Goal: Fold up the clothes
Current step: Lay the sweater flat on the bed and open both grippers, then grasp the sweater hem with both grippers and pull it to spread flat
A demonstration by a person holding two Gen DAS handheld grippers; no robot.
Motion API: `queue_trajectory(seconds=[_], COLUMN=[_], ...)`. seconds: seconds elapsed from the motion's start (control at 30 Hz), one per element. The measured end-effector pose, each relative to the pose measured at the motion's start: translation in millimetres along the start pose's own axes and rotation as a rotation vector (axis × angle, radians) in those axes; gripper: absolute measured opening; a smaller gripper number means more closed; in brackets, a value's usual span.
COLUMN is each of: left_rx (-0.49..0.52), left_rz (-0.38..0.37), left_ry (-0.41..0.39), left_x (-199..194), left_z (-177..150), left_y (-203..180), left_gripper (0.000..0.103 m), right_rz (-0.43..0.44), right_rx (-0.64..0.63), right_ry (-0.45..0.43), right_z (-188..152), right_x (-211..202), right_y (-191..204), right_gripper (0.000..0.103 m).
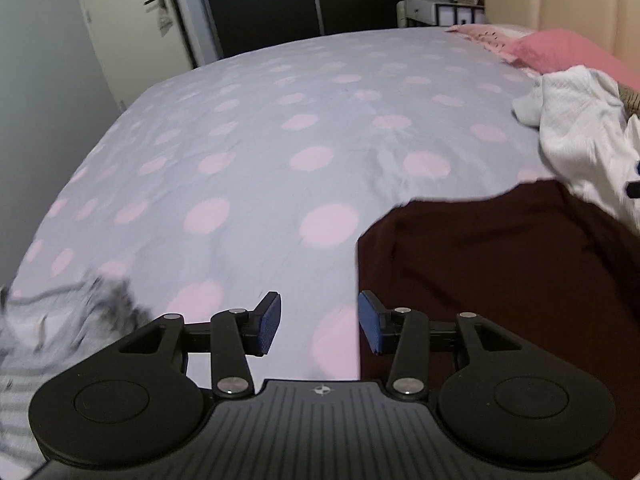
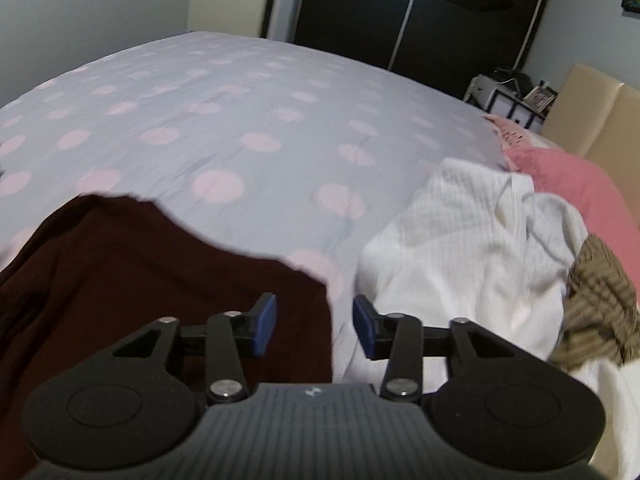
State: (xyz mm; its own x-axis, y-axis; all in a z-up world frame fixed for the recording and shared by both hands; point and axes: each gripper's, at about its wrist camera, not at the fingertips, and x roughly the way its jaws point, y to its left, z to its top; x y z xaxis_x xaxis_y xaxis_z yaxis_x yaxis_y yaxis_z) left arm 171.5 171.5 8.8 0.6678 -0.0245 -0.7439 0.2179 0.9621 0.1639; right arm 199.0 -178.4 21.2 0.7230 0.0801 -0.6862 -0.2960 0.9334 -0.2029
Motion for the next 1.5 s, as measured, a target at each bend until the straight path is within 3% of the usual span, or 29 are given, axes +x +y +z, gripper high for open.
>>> queue_trajectory(seconds=[0.2, 0.57, 0.77, 0.93, 1.07, 1.27, 1.33, 1.5], left_rx=[-0.083, -0.028, -0.108, -0.038, -0.044, -0.050, -0.028, -0.061], left_rz=[-0.013, -0.021, -0.079, -0.090, -0.096, -0.140, -0.141, -0.151], left_ry=[0.021, 0.128, 0.188, 0.237, 0.297, 0.325, 0.318, 0.304], left_x=[-37, -45, -30, -15, -1, 5, 4, -5], left_z=[-36, -90, -110, -115, -116, -114, -112, -101], left_y=[8, -22, -25, -43, -43, -43, -47, -39], left_gripper=[0.041, 0.043, 0.046, 0.046, 0.045, 0.023, 0.004, 0.002], right_rz=[0.006, -0.015, 0.018, 0.032, 0.030, 0.038, 0.048, 0.107], right_rx=[0.013, 0.147, 0.242, 0.280, 0.286, 0.310, 0.342, 0.443], right_ry=[0.065, 0.164, 0.234, 0.266, 0.274, 0.295, 0.311, 0.338], right_z=[-59, -139, -164, -171, -171, -177, -180, -186], right_x=[-33, -73, -72, -69, -66, -65, -65, -67], right_y=[-11, -45, -54, -55, -56, -63, -67, -74], right_gripper=[0.050, 0.050, 0.050, 0.050, 0.050, 0.050, 0.050, 0.050])
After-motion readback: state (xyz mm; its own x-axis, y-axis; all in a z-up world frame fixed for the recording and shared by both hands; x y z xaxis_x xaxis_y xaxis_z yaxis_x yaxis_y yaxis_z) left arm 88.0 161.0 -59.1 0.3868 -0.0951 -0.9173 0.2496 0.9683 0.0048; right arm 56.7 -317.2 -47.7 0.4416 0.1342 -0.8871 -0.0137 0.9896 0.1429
